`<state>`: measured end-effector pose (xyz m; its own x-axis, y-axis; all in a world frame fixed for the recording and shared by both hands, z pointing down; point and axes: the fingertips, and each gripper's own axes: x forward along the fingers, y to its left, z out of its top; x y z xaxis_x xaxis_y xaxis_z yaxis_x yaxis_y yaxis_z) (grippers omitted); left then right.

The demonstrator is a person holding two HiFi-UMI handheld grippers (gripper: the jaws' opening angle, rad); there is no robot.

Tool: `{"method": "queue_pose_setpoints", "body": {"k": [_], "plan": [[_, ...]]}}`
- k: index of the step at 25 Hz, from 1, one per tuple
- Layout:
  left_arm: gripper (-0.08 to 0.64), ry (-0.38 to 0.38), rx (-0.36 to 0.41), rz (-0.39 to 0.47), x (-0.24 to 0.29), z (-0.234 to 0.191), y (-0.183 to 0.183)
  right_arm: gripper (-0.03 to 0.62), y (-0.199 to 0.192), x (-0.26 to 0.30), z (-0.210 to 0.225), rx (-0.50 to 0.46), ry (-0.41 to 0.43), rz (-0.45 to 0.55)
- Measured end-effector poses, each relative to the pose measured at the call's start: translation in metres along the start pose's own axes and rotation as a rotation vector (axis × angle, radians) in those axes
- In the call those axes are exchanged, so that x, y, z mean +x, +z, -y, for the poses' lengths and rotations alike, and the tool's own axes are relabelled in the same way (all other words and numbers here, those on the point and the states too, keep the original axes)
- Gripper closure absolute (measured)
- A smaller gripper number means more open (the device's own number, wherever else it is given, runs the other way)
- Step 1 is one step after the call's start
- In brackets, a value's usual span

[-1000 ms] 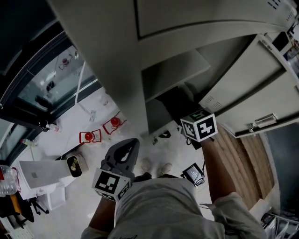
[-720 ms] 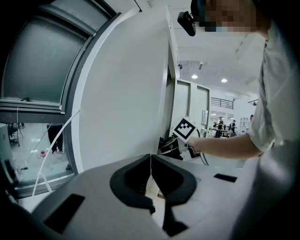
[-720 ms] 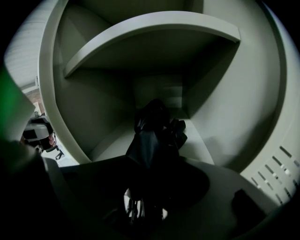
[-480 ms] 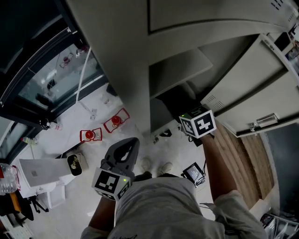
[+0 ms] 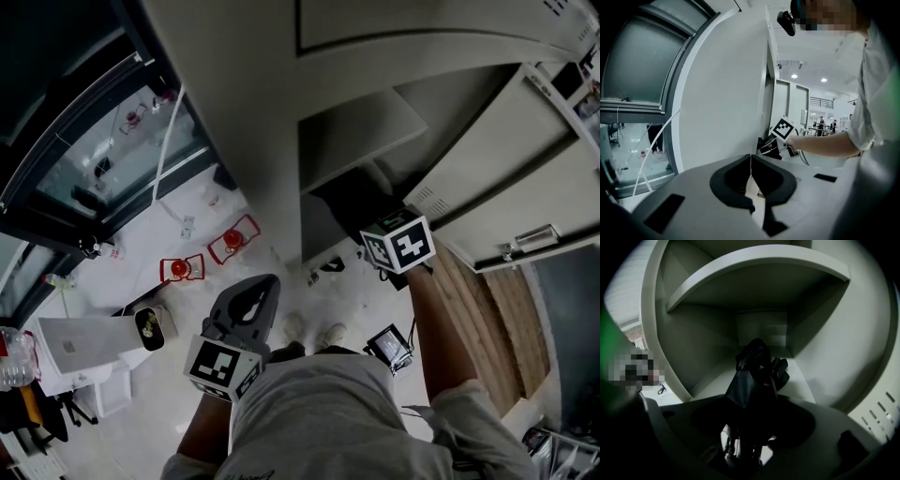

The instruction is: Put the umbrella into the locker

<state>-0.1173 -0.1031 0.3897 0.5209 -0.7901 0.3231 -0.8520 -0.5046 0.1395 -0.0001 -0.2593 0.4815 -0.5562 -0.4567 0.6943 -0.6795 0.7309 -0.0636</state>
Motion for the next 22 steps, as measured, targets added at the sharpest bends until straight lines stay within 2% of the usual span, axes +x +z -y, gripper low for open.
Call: {"method": "queue_pose_setpoints", "body": {"k": [6,22], "plan": [[0.540,-0.007,0.001,-0.001,0.001,0.003,-0.001,0.324,0.001,-0.009,0.000,0.000,0.019,0.017],[0.540,-0.062,0.012,-0.015,0.013,0.023,-0.003,0.324,-0.006,-0.058,0.002,0.062,0.015,0.104]]}}
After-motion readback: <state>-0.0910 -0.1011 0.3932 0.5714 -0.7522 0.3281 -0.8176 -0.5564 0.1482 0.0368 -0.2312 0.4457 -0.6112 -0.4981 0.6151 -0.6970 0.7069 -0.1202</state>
